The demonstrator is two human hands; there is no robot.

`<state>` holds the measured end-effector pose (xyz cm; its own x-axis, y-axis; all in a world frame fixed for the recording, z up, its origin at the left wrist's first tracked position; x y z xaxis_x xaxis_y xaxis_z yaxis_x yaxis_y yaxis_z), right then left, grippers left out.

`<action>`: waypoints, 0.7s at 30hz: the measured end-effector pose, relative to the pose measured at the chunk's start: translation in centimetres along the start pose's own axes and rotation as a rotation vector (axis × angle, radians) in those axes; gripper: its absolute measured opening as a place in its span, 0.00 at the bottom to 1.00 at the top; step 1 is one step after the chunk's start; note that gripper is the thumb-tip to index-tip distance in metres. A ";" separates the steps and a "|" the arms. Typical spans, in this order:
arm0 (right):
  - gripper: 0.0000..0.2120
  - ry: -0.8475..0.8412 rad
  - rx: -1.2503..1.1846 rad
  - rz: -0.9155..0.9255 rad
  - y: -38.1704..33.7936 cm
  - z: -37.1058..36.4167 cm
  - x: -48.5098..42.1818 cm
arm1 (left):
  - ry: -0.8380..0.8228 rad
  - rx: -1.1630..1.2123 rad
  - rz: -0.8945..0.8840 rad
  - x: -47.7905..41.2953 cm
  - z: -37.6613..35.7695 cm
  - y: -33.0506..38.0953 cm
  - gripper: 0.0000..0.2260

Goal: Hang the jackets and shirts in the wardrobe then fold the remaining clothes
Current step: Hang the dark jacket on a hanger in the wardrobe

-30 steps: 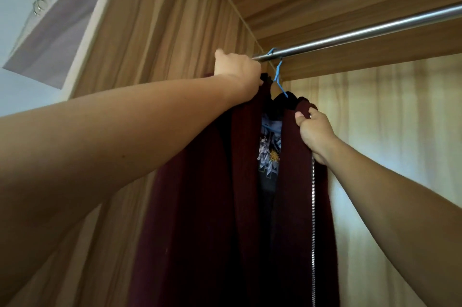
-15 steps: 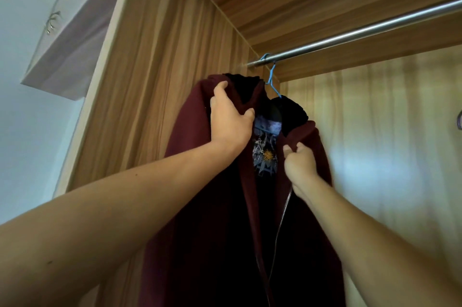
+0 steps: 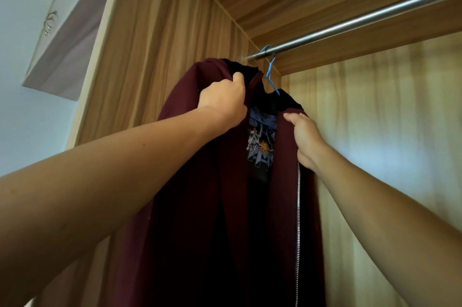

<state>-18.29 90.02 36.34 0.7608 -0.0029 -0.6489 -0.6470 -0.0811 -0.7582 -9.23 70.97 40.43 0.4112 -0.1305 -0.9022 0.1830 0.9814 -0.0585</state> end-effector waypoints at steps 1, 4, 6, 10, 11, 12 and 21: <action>0.25 -0.016 -0.024 0.015 -0.5 -0.5 -0.2 | -0.049 -0.010 -0.001 -0.4 -0.1 0.3 0.11; 0.27 -0.055 -0.117 0.064 -1.9 -3.0 0.0 | -0.199 0.050 -0.001 -1.2 -1.2 1.3 0.11; 0.30 -0.097 -0.167 0.091 -2.9 -4.7 0.4 | -0.269 0.111 0.002 -1.9 -2.0 1.8 0.13; 0.35 -0.131 -0.077 0.107 -2.8 -4.7 0.8 | -0.346 0.305 -0.024 -2.6 -3.0 2.4 0.15; 0.36 -0.127 -0.035 0.097 -2.1 -4.0 1.2 | -0.362 0.343 -0.037 -2.2 -3.4 2.3 0.16; 0.38 -0.117 0.029 0.074 -1.2 -3.3 1.7 | -0.376 0.378 -0.051 -1.4 -4.0 2.0 0.17; 0.07 0.092 0.761 -0.109 4.7 4.3 7.2 | -0.314 0.604 -0.085 6.4 -6.5 -0.2 0.24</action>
<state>-16.09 93.89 27.81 0.8016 -0.1200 -0.5857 -0.3996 0.6212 -0.6741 -12.46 70.90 31.92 0.5957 -0.3281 -0.7331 0.6550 0.7267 0.2071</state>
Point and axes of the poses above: each hand's wrist, its own x-axis away from the middle knuckle, its own z-axis out of the back of the hand, y = z × x, the point moved 3 cm from there along -x, towards the middle knuckle, and after that the axes turned 9 degrees about -y, right-handed, at the moved point
